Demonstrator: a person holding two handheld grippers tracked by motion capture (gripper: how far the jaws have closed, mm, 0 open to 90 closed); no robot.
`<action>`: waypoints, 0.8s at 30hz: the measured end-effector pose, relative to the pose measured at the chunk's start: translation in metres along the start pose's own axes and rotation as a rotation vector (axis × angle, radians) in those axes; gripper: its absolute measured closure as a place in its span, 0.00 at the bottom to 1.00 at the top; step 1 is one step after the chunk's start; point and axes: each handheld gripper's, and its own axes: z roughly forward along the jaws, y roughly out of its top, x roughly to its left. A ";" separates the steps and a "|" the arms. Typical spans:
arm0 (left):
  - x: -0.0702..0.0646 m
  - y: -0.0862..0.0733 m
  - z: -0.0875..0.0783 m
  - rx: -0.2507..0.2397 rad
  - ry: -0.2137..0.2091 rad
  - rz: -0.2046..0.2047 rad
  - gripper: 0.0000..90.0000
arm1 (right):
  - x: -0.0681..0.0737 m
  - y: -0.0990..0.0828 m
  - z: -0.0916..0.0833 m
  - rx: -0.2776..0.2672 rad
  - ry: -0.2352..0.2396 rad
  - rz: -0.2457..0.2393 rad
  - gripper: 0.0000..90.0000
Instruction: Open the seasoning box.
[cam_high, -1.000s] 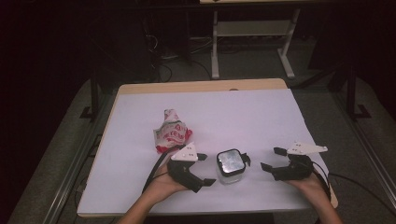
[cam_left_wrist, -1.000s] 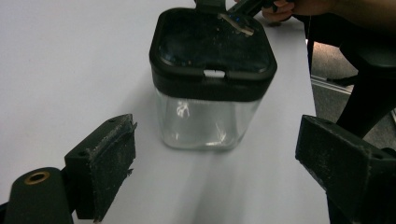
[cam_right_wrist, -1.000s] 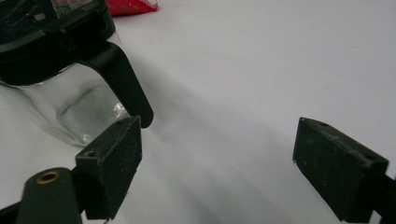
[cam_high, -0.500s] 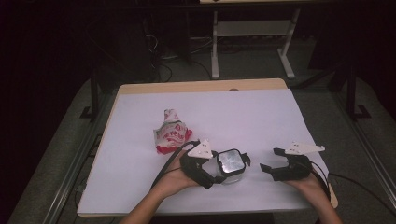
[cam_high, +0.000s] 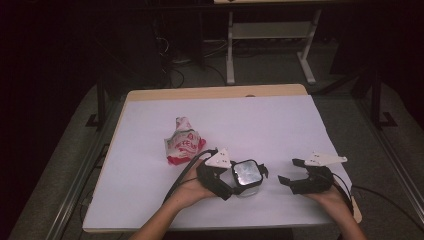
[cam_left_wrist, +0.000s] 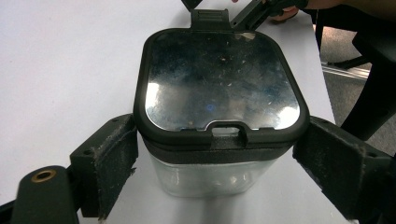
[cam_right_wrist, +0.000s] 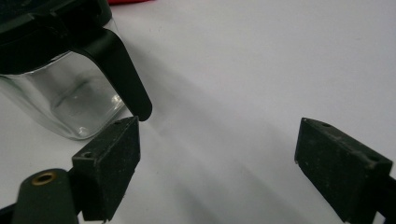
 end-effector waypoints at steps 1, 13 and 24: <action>0.000 0.000 0.000 0.002 -0.003 0.003 0.17 | 0.000 0.000 0.000 0.001 0.001 -0.001 0.15; -0.001 0.000 -0.002 -0.001 0.008 0.010 0.19 | 0.001 0.000 0.002 0.010 0.003 -0.003 0.16; -0.003 0.001 -0.004 -0.006 0.020 0.024 0.19 | 0.000 -0.001 0.002 0.008 0.007 -0.004 0.16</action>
